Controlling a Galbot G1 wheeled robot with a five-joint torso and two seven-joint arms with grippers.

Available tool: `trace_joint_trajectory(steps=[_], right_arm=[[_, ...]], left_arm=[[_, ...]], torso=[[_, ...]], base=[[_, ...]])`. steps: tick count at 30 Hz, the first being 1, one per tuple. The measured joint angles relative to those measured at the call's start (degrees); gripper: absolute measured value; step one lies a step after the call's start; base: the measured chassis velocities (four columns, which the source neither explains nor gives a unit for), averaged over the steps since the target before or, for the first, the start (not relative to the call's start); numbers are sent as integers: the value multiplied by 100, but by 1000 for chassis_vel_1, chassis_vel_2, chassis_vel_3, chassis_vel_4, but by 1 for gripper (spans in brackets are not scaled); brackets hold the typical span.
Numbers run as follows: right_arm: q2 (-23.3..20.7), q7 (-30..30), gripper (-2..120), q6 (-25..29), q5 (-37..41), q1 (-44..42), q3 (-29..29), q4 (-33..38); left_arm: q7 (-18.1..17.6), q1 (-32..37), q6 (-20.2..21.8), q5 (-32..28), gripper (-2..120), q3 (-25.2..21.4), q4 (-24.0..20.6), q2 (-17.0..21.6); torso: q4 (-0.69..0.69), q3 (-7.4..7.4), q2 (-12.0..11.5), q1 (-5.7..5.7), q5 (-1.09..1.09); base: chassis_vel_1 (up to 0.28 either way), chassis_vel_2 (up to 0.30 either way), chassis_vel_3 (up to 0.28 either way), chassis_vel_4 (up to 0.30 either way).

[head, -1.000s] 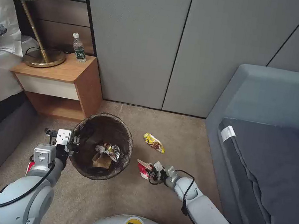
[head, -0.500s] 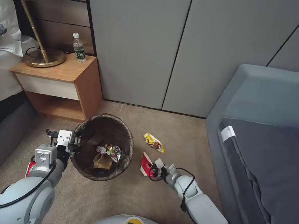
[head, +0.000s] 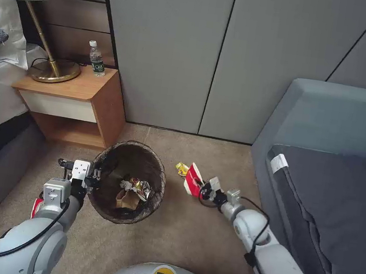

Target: Pick up the trash bin, then pick up the garbage from the floor and place it into the trash bin.

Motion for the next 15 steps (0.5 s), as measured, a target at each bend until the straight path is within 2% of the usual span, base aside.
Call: trace_joint_trajectory(steps=[6, 9, 15], right_arm=[[-72, 178, 0, -165, 350, -157, 403, 838], [-153, 369, 0, -306, 679, -174, 626, 1529], [-253, 513, 0, -456, 1003, -74, 692, 2217]], left_arm=[[0, 1, 3, -16, 3, 32, 21, 16], [1, -5, 6, -18, 3, 58, 47, 61], [6, -33, 10, -18, 3, 84, 85, 138]], torso=[[0, 0, 0, 0, 0], [0, 0, 0, 0, 0], [0, 0, 0, 0, 0]], base=[[0, 0, 0, 0], [0, 0, 0, 0], [0, 0, 0, 0]])
